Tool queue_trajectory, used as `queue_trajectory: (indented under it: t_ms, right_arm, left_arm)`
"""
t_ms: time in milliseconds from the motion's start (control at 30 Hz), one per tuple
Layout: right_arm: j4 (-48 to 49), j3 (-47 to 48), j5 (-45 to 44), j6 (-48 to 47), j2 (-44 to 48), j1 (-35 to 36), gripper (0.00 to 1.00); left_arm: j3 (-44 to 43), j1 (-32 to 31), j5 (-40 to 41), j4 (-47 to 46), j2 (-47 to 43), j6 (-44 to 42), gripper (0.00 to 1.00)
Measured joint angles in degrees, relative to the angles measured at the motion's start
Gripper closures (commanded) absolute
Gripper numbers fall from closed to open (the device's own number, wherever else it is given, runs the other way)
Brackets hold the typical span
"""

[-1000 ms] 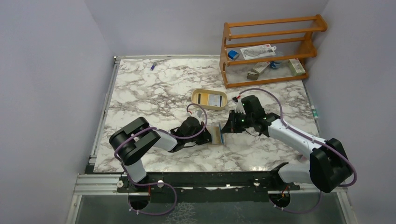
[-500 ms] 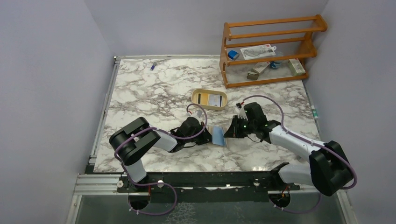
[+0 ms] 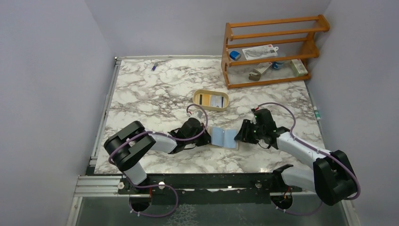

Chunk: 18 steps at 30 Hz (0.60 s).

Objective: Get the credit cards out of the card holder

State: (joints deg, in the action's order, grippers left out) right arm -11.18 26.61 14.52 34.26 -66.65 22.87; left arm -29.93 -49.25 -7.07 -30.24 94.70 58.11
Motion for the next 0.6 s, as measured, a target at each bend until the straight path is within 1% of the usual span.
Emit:
queue_trajectory:
  t_ms: [67, 167, 400, 500, 600]
  right_arm:
    - [-1.9, 0.0, -1.7, 0.1, -0.3, 0.0, 0.35]
    - [-3.0, 0.2, -2.3, -0.3, 0.4, 0.0, 0.29]
    - [-3.6, 2.7, -2.7, -1.6, 7.3, 1.5, 0.29]
    - [-0.9, 3.4, -1.8, -2.8, 8.6, 5.0, 0.32]
    - [1.7, 4.2, -1.5, -3.5, 5.4, 10.0, 0.35]
  left_arm:
    - [-0.3, 0.0, 1.4, 2.6, -1.2, -0.9, 1.00]
    - [-1.1, 0.0, 3.5, 6.4, -2.6, -2.2, 1.00]
    - [-2.7, -0.4, 5.3, 9.7, -2.9, -3.3, 1.00]
    - [-3.3, -0.9, 5.7, 10.3, -2.6, -3.4, 1.00]
    - [-4.5, -1.4, 6.5, 10.5, -1.7, -3.5, 1.00]
